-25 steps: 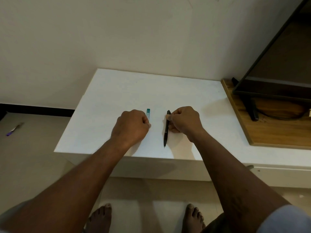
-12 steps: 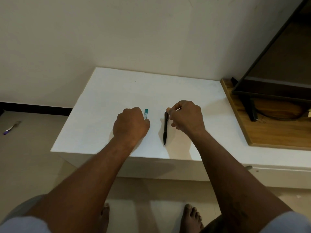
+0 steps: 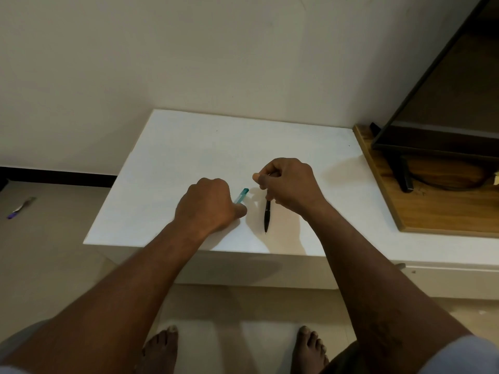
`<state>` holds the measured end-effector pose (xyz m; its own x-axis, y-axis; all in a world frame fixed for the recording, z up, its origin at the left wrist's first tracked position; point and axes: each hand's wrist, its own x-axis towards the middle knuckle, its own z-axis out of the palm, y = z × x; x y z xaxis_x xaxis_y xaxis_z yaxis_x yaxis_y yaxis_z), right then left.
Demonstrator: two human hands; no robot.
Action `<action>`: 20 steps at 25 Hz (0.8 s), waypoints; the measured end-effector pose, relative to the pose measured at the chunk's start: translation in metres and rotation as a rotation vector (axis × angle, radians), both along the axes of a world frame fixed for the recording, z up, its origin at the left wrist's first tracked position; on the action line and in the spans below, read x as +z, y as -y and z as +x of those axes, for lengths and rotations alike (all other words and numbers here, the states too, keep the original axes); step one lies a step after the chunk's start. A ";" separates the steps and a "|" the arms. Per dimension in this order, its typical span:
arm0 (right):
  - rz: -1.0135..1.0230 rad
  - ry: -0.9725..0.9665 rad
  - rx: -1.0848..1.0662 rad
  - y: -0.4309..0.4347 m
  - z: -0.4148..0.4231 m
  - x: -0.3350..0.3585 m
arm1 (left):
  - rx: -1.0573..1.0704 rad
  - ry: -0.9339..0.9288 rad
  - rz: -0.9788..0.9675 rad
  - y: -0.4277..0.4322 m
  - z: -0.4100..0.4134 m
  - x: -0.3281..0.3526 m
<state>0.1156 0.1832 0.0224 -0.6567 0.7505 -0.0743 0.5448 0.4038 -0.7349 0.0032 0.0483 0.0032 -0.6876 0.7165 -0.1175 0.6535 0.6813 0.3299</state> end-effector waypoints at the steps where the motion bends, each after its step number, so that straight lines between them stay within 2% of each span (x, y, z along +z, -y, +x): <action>1: -0.021 0.004 0.010 0.001 0.000 0.000 | -0.009 0.009 0.046 0.000 0.000 0.002; 6: -0.247 -0.091 -0.057 0.000 0.002 0.005 | -0.057 0.010 0.324 0.000 0.007 0.008; 9: -0.371 -0.169 -0.085 -0.003 0.002 0.011 | -0.056 0.076 0.428 -0.002 0.009 0.007; 12: -0.385 -0.206 -0.156 -0.004 0.000 0.011 | -0.003 0.213 0.453 -0.004 0.004 0.008; 16: -0.354 -0.350 -0.354 -0.020 0.006 0.014 | 0.041 0.301 0.431 0.000 -0.002 0.007; 18: -0.291 -0.273 -0.284 -0.027 0.014 0.014 | 0.078 0.330 0.480 0.002 -0.003 0.008; 20: -0.234 -0.089 -0.135 -0.021 0.015 0.007 | 0.134 0.364 0.528 0.002 -0.006 0.009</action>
